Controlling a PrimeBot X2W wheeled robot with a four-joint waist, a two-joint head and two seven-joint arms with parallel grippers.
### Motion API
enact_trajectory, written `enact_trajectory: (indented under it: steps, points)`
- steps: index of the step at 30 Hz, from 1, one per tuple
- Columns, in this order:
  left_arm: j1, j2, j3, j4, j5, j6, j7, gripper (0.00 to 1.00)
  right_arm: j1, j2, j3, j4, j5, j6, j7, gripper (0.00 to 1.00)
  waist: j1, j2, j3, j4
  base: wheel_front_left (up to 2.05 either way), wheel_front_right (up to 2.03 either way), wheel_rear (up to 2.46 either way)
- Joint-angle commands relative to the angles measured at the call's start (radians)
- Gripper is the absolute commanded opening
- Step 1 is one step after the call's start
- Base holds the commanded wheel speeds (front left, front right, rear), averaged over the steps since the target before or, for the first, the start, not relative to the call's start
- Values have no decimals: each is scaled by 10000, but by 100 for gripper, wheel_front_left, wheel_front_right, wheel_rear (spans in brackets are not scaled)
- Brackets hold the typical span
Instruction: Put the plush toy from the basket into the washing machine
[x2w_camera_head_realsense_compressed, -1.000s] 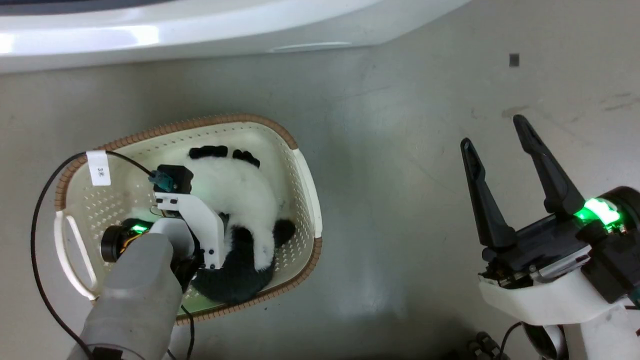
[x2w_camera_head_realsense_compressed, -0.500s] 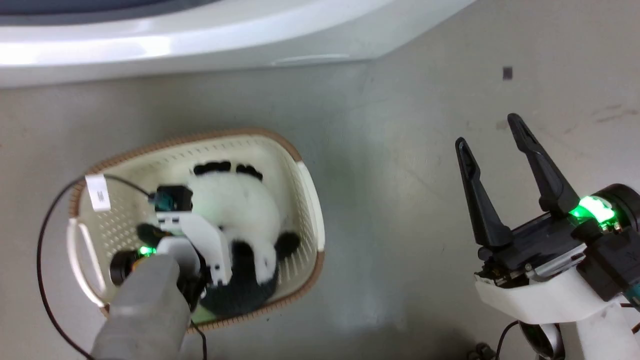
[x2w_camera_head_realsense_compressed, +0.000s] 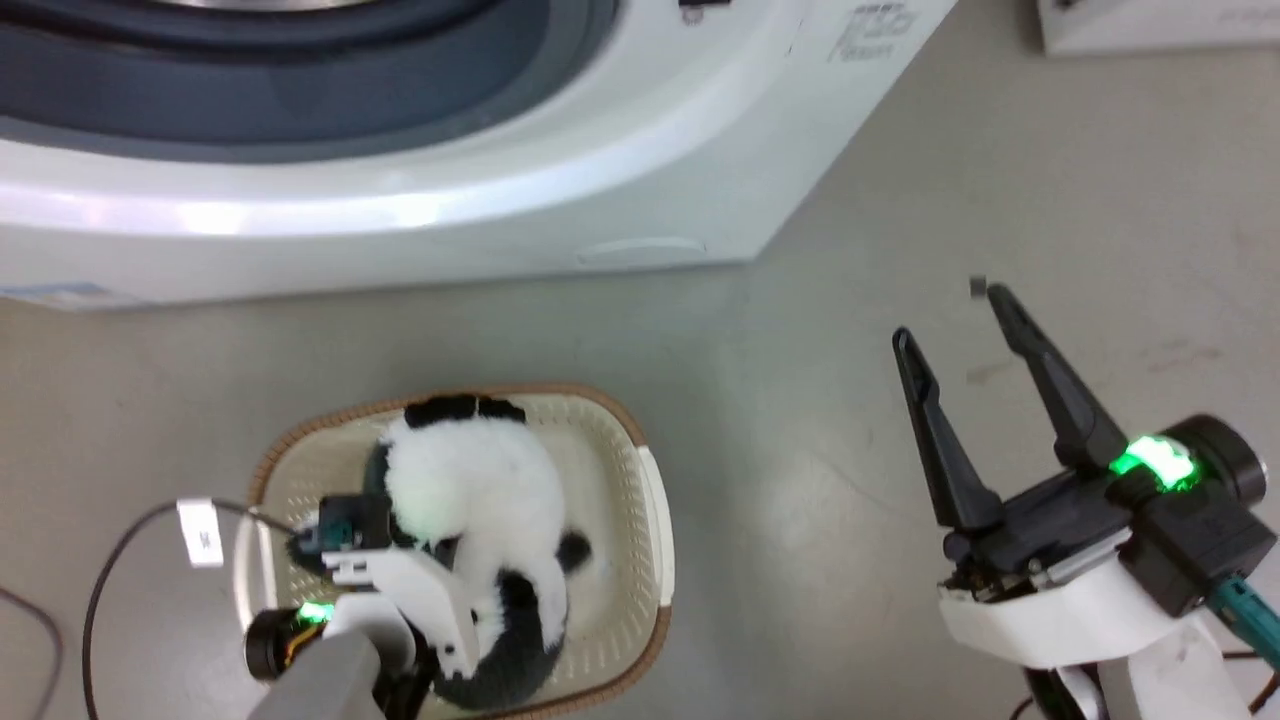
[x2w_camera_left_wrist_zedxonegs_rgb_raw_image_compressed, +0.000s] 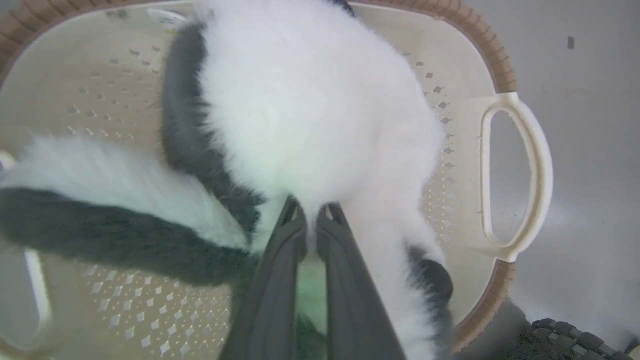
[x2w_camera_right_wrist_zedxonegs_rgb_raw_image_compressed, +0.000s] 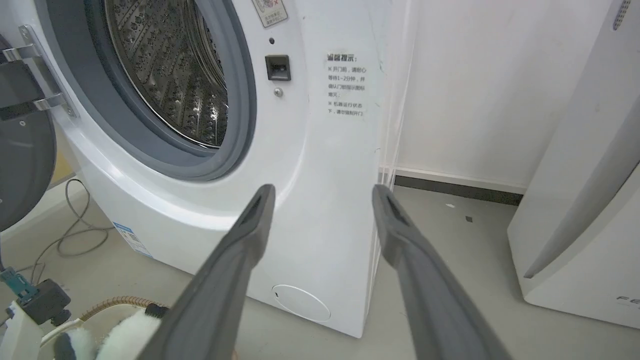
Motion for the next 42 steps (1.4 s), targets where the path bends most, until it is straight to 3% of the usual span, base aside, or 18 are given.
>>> enact_trajectory:
  steps: [1,10,15,24,34,42]
  points:
    - [219,77,-91,-141,-92,-43,-309,0,176,-51,2,59,91,-9,-44,100,0,0,-715,187,0,0,0]
    - [1372,231,-429,-1312,-356,-43,-1123,0,883,-32,-148,397,71,-9,-44,100,0,0,-2484,676,0,0,0]
    - [2330,419,425,-3184,143,68,-1134,0,1235,23,-198,523,38,-9,-44,100,0,0,-3278,921,0,0,0]
    - [4251,164,1814,-6269,1589,288,-1137,0,1827,135,-236,687,-1,-9,-44,100,0,0,-4321,1222,0,0,0]
    - [5217,-222,3054,-8815,2627,200,-1137,0,2095,283,-167,681,-11,-9,-44,100,0,0,-4725,1140,0,0,0]
    - [4874,-343,3409,-10266,2979,108,-1138,0,1978,268,-187,529,-13,-9,-44,100,0,0,-4234,744,0,0,0]
